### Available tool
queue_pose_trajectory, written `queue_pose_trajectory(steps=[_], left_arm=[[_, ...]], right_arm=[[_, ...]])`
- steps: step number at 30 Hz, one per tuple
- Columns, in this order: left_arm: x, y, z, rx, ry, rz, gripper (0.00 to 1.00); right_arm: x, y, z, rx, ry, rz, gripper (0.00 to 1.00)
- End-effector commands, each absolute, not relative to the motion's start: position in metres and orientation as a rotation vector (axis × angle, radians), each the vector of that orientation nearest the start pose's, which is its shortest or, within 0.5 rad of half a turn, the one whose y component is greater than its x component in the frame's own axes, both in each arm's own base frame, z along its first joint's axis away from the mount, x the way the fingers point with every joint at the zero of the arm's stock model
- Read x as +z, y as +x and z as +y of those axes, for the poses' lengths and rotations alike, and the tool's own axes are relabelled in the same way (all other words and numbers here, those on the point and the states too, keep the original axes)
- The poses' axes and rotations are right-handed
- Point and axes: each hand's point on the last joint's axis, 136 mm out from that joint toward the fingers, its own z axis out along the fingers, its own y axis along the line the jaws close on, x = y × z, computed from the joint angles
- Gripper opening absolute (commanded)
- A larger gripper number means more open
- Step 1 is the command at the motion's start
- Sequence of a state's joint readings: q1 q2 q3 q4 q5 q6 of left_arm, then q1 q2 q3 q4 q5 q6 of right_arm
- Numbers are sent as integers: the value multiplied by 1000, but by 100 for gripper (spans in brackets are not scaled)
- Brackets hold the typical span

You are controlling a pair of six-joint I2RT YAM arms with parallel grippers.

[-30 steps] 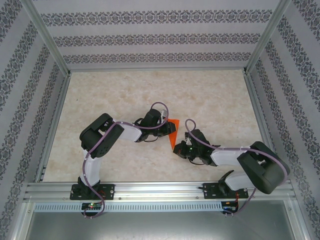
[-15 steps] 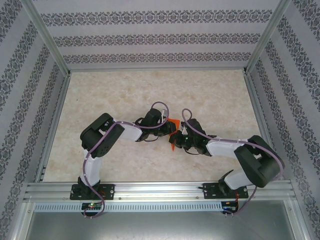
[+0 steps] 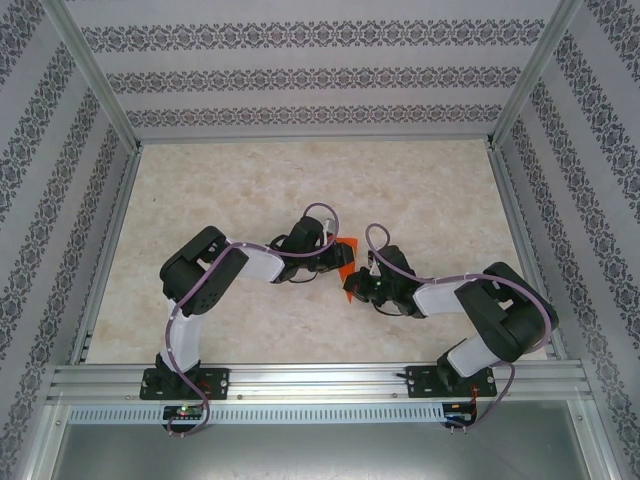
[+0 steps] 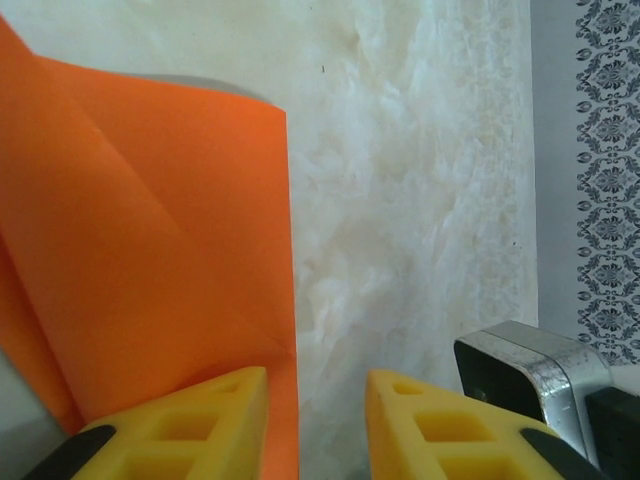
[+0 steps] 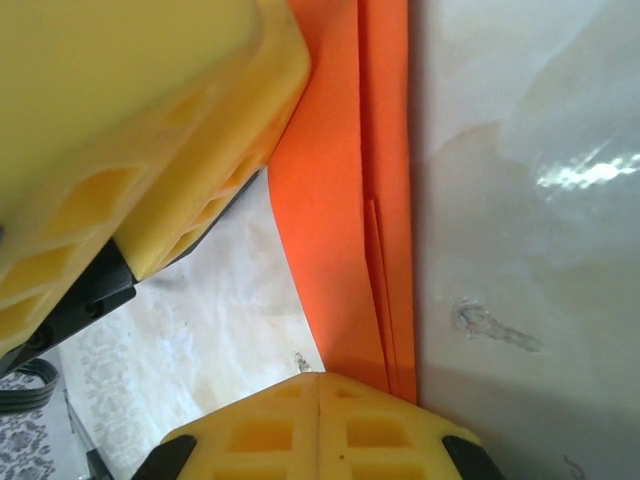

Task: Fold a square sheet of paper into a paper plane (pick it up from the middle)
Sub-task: Fold the wing for the fifth time at the center of the table.

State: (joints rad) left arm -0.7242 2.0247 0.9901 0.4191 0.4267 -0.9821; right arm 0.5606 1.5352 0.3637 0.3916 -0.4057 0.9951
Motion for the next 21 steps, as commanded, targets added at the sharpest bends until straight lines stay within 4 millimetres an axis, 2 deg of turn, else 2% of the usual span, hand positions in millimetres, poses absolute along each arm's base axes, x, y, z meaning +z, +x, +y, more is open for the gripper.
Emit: queue_pose_trajectory(steps=[1,4,6,9,11,13,21], left_arm=[[31,343,-363,-1217,-57,2533,35],[53,346,-370,-1333,-2,2452,40],[75,345,-376,-1402,48,2390,44],[100,342,-376,-1422,105,2340,47],[102,342,-369,-1377,91,2344,48],[99,339,-365,-1351,94,2348,48],[73,328,-361,-1354,93,2396,45]], right_arm=[[-36,198,202,992,412,2819,0],[-35,198,205,999,376,2834,0],[-35,199,204,993,369,2837,0],[-35,200,204,996,372,2841,0],[-37,198,204,1001,370,2851,0],[-30,209,211,1021,354,2827,0],[-33,209,212,1022,357,2841,0]])
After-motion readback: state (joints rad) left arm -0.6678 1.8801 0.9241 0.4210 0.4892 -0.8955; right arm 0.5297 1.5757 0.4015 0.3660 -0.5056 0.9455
